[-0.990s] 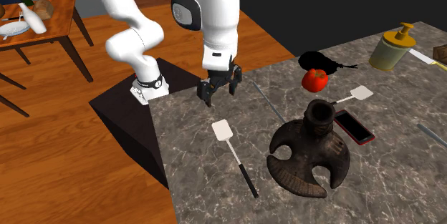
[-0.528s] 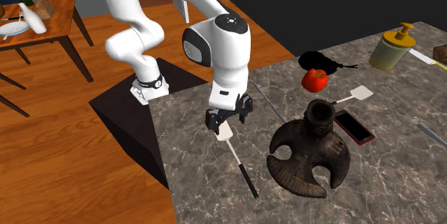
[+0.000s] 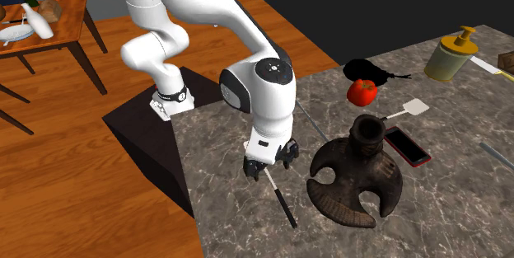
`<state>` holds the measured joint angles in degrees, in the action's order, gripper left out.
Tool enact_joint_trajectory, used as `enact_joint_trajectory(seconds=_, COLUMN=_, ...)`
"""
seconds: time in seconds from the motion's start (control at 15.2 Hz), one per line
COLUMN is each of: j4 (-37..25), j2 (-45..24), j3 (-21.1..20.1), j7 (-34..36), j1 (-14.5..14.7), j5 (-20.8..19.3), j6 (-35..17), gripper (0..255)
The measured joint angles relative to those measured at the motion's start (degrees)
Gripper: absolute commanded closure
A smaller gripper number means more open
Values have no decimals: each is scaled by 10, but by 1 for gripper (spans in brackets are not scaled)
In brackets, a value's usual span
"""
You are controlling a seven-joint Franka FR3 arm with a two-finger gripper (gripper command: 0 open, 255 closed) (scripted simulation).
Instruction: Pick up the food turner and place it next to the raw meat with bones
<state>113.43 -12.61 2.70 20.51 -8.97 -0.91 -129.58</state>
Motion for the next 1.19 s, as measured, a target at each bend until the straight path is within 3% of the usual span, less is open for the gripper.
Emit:
enact_joint_trajectory(seconds=0.73, j4=10, j2=-21, j3=0, j7=-1, j1=-1, j5=1, j6=-31, gripper=0)
enact_joint_trajectory(seconds=0.79, j4=10, j2=-21, j3=0, j7=-1, j1=-1, j5=1, j6=-31, gripper=255)
enact_joint_trajectory(seconds=1.19, j4=10, j2=-21, j3=0, j7=-1, j1=-1, j5=1, j6=-31, gripper=255)
